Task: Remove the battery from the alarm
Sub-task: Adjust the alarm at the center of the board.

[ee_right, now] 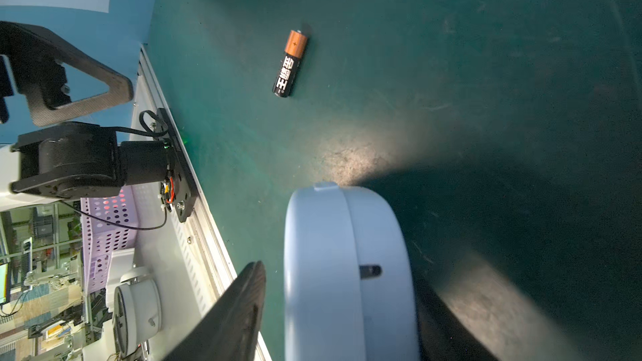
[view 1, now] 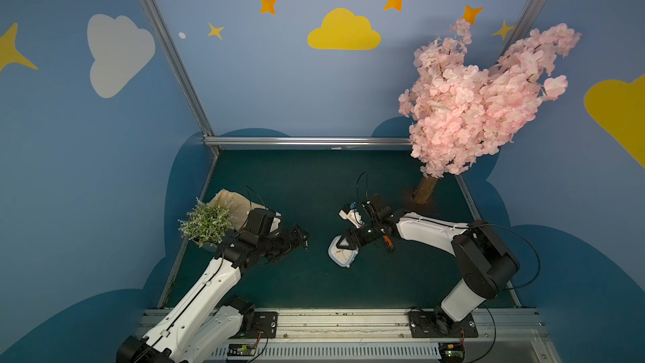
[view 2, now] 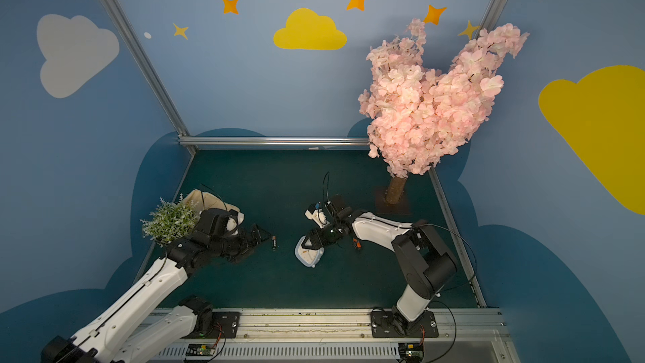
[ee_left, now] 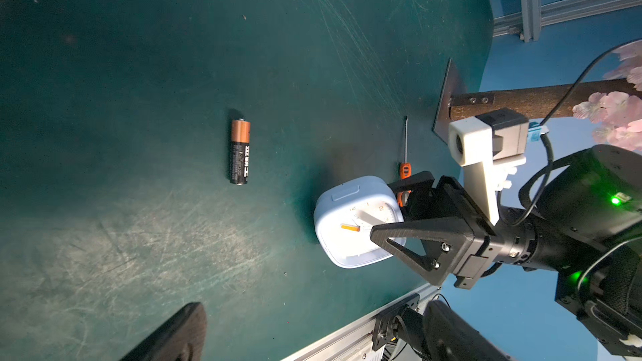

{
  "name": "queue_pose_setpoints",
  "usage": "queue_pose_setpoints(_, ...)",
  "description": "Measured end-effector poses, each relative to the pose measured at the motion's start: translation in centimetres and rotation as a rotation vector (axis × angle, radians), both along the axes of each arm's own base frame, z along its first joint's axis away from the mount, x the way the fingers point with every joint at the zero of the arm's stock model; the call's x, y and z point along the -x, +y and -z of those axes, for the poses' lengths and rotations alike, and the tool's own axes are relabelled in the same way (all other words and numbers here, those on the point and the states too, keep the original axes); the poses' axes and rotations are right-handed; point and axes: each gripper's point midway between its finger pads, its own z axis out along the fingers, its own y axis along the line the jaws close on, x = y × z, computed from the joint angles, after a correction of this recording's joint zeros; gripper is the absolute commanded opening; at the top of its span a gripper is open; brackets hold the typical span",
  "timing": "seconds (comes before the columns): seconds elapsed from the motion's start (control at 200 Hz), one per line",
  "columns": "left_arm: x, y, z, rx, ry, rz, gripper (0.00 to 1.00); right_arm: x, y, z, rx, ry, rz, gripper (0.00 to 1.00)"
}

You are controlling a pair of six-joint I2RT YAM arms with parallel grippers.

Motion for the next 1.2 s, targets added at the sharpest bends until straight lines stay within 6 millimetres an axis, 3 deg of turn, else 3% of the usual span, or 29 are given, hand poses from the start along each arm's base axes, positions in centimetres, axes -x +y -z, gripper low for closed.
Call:
queue_pose_setpoints(0.1,-0.1,0.0,0.0,0.002,-0.006,0.0,1.0,-0.2,0.1,0.5,0.016,0.0,-0.013,0.63)
queue_pose_setpoints(0.451,0.5,0.3,0.5,0.003,-0.026,-0.003,1.0,-0.6,-0.1,0.9,0.055,-0.014,-0.029,0.81)
queue_pose_setpoints(0.606,0.3,0.3,0.3,0.006,-0.035,-0.003,1.0,-1.2,0.4,0.1,0.04,-0.044,-0.04,0.98)
queue_pose_setpoints(0.771,0.3,0.2,0.2,0.01,-0.043,-0.003,1.0,-1.5,1.8,-1.0,0.002,-0.057,-0.07,0.98)
queue_pose_setpoints(0.981,0.2,0.4,-0.4,0.009,-0.079,-0.006,1.0,-0.3,3.6,-1.3,-0.009,-0.064,-0.123,0.98)
queue_pose_setpoints(1.196,-0.5,0.9,-0.1,-0.046,-0.096,0.001,1.0,-1.1,2.7,-1.0,0.062,-0.117,-0.086,0.98)
